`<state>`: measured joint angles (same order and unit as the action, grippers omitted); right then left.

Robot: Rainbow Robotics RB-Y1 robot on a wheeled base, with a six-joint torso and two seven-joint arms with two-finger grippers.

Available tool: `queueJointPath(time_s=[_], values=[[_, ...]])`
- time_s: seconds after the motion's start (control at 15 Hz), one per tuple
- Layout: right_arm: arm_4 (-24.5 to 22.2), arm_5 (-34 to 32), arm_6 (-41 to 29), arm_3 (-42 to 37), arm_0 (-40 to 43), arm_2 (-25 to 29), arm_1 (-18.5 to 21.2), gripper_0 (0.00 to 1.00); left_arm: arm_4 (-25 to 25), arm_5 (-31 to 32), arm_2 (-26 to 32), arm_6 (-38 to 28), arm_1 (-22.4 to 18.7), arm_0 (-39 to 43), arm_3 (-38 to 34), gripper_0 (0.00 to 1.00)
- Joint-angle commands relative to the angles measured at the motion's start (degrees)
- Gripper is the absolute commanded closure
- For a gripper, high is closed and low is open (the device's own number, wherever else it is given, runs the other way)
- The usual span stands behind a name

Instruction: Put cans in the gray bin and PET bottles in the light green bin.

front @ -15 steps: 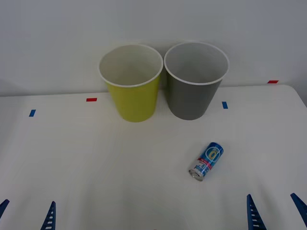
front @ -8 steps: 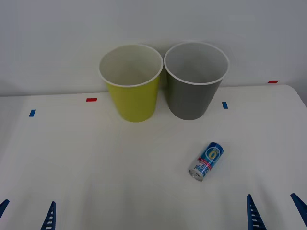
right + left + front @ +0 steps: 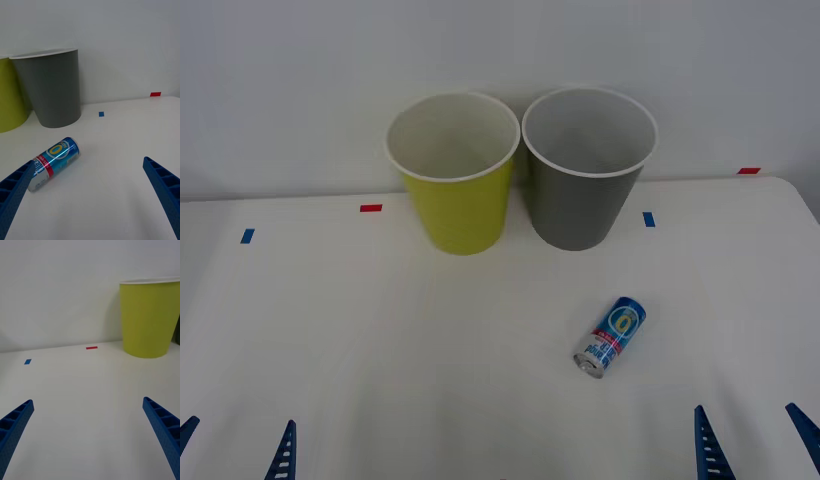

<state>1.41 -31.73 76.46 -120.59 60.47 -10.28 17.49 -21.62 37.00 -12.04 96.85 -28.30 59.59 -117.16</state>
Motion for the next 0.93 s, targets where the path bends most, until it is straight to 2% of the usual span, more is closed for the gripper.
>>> queueJointPath(time_s=[0.07, 0.93], values=[[0.0, 0.0, 0.0, 0.0, 0.0, 0.0, 0.0, 0.0, 0.0, 0.0, 0.0, 0.0, 0.0, 0.0, 0.0, 0.0], [0.35, 0.44, 1.32, 2.11, -2.2, -0.53, -0.26, 0.0, 0.0, 0.0, 0.0, 0.0, 0.0, 0.0, 0.0, 0.0]])
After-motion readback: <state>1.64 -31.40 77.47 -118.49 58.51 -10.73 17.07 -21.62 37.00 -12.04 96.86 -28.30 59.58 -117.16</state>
